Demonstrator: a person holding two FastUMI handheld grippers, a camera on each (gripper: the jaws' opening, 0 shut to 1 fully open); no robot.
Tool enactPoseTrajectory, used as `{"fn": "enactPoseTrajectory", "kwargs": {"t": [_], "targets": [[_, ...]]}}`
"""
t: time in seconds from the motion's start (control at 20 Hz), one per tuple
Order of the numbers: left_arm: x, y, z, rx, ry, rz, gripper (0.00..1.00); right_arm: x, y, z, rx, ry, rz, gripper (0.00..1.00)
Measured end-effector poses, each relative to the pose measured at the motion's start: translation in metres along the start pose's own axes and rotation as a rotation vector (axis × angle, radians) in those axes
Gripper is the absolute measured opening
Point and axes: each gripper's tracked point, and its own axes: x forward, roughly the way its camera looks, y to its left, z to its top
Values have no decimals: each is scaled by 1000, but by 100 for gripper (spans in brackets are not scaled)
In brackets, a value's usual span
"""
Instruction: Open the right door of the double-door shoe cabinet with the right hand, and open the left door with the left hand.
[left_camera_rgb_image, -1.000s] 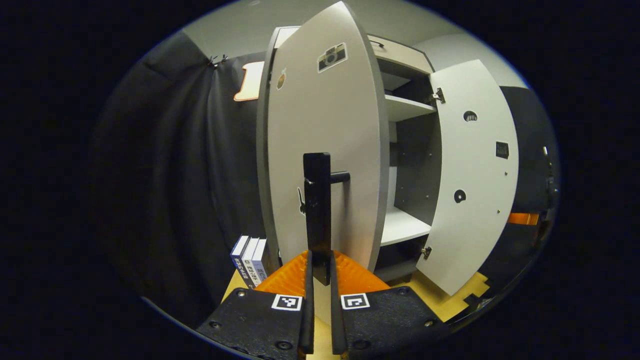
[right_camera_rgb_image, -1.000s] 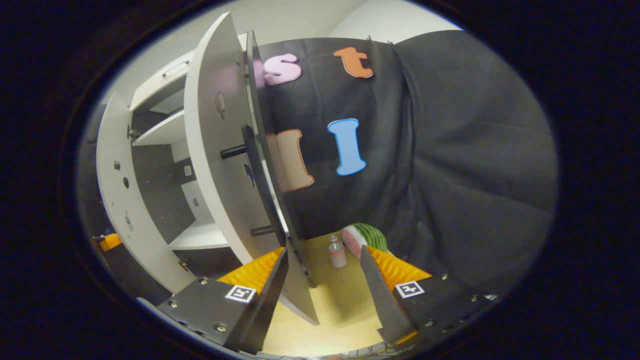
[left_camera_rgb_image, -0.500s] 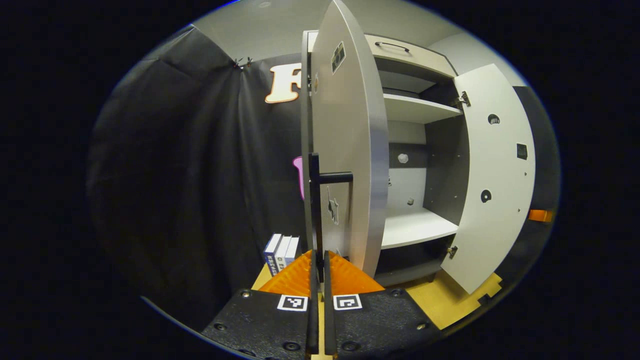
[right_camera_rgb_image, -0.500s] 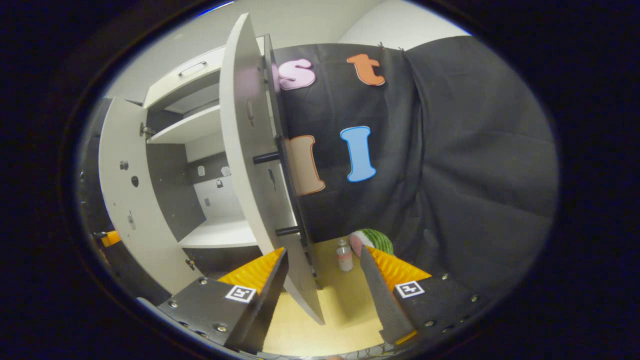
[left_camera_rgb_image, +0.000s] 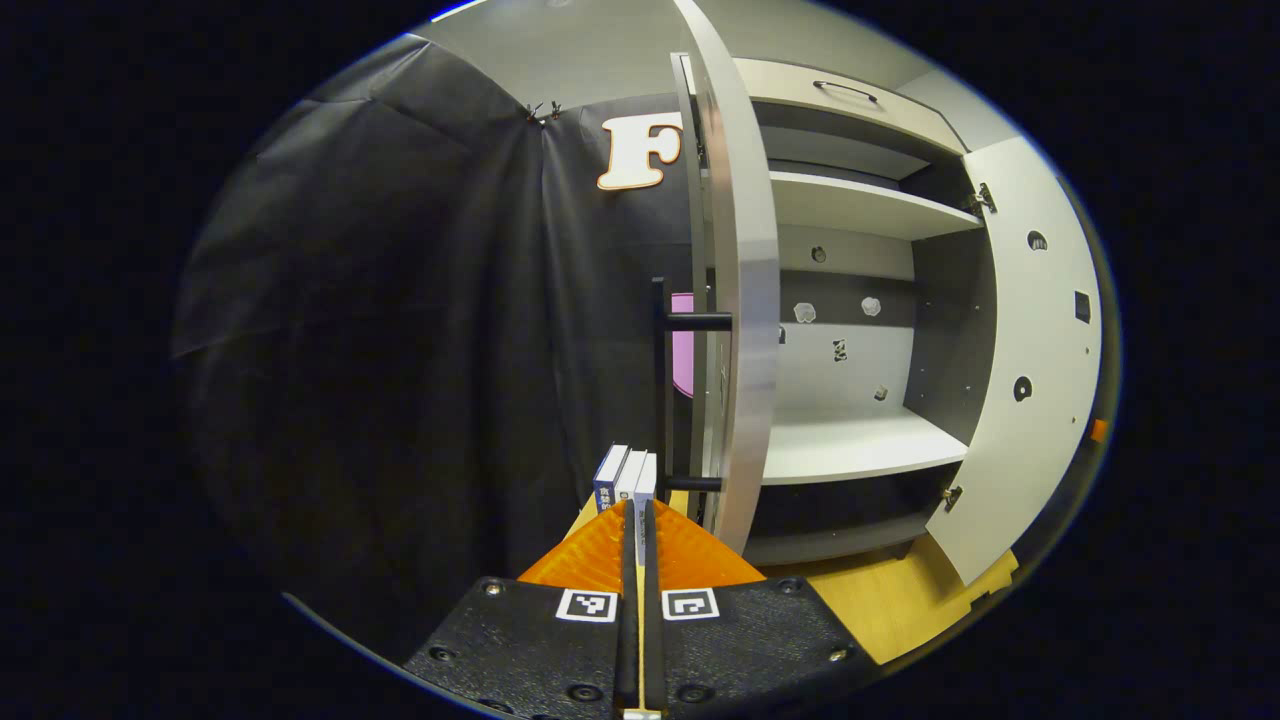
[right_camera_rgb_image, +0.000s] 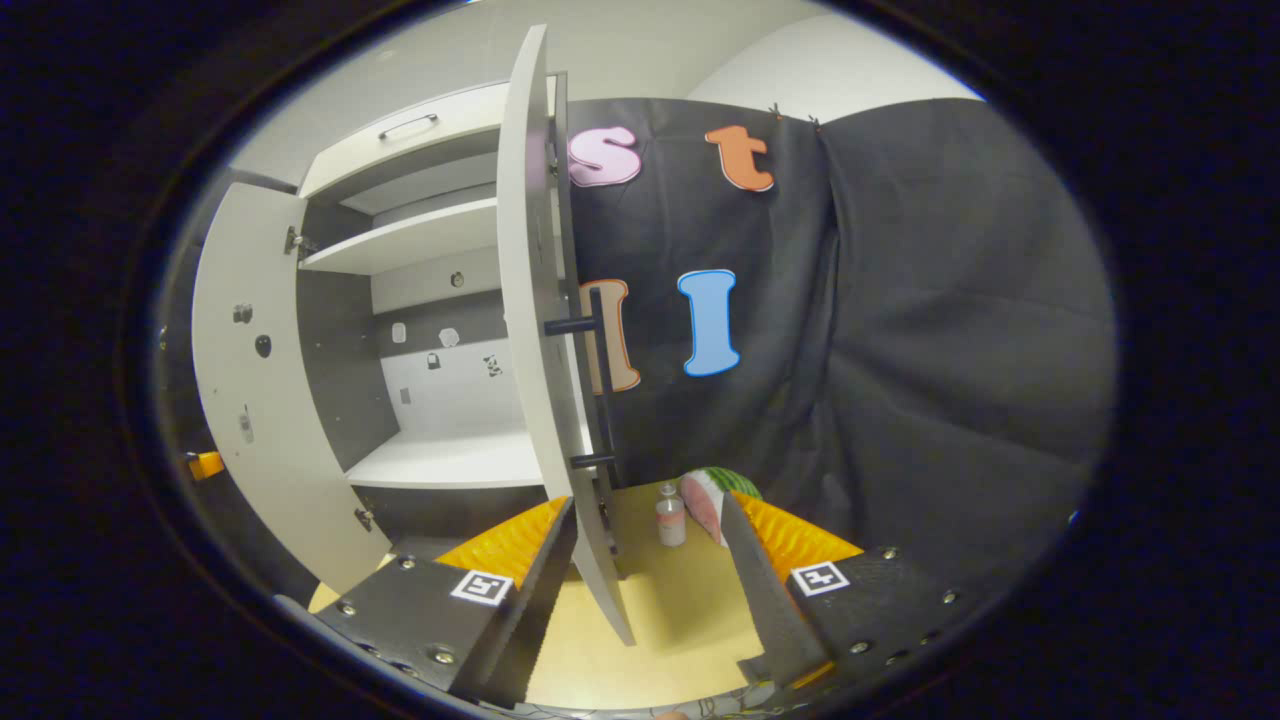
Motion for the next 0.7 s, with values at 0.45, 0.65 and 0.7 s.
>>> {"fn": "enactPoseTrajectory", "kwargs": {"t": [0.45, 0.65, 0.7], "targets": [[-38, -56, 68, -27, -105, -138, 2, -49, 71, 52, -101, -123, 72, 79], [-30, -107, 93, -51, -161, -238, 2, -45, 119, 73, -101, -189, 170, 79], [-27, -120, 97, -59, -172, -270, 2, -42, 131, 77, -111, -209, 193, 78]]}}
